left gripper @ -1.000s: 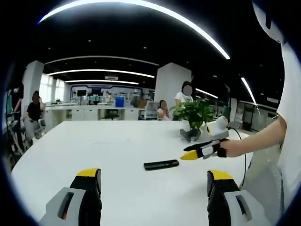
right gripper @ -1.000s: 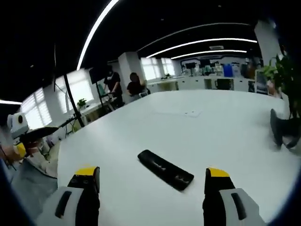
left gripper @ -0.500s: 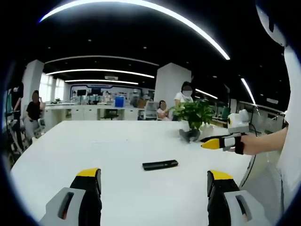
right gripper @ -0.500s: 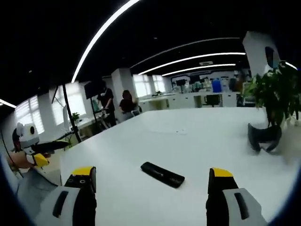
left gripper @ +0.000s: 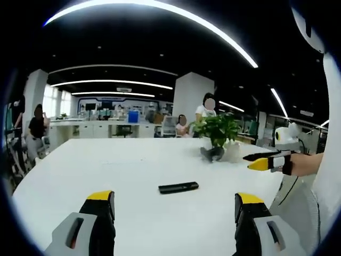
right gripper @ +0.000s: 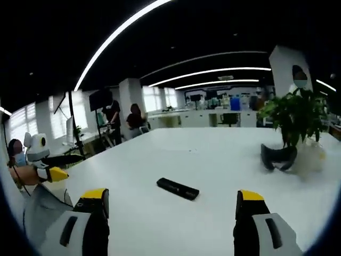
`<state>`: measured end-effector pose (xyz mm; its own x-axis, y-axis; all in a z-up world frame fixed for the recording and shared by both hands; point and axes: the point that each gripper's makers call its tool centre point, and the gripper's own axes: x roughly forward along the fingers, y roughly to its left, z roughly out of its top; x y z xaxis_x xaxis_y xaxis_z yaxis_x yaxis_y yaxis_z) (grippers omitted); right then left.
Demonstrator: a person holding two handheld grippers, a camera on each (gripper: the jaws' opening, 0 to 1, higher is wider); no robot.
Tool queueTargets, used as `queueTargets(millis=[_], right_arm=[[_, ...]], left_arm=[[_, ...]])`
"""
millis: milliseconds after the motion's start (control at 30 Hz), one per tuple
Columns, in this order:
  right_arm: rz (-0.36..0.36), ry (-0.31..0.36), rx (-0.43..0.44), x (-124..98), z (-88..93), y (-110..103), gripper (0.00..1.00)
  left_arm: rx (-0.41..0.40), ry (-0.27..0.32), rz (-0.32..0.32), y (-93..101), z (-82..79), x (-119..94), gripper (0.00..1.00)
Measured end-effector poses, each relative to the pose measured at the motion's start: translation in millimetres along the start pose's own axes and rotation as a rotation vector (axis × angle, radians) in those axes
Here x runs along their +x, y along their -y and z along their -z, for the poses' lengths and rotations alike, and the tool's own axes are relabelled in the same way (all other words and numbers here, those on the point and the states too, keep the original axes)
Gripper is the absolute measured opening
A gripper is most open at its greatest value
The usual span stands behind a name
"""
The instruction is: Press the specified remote control buttons in sequence, fully releasing each button before pressing the next.
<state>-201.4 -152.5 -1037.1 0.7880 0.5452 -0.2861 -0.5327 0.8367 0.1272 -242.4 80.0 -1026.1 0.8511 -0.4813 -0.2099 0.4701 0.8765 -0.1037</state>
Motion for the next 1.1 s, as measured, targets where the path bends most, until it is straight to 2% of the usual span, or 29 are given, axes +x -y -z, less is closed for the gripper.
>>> queueTargets(millis=[267,500,667,767,1100], right_arm=[[0.059,0.031,0.032,-30,1.2,3,0.99],[0.085,0.025,0.049,-48,12.6,3,0.97],[0.094,0.013,0.076,-50,17.8,4,0.97],[0.074,0.032,0.068,-51,13.5,1,0.97],[0.080,0.051,0.065,-56,14.4,1,0.96]], left_arm=[[0.016,-0.004,0.001,11.8,-1.6,-5,0.97],[0.018,0.004,-0.015,16.0,-2.1,-8,0.97],[0.012,0.006,-0.029,15.5,-2.9,-10,0.97],[0.012,0.024,-0.033,17.7,-6.5,-15,0.97],[-0.002,0.034,-0.033,19.8,-9.2,-23,0.97]])
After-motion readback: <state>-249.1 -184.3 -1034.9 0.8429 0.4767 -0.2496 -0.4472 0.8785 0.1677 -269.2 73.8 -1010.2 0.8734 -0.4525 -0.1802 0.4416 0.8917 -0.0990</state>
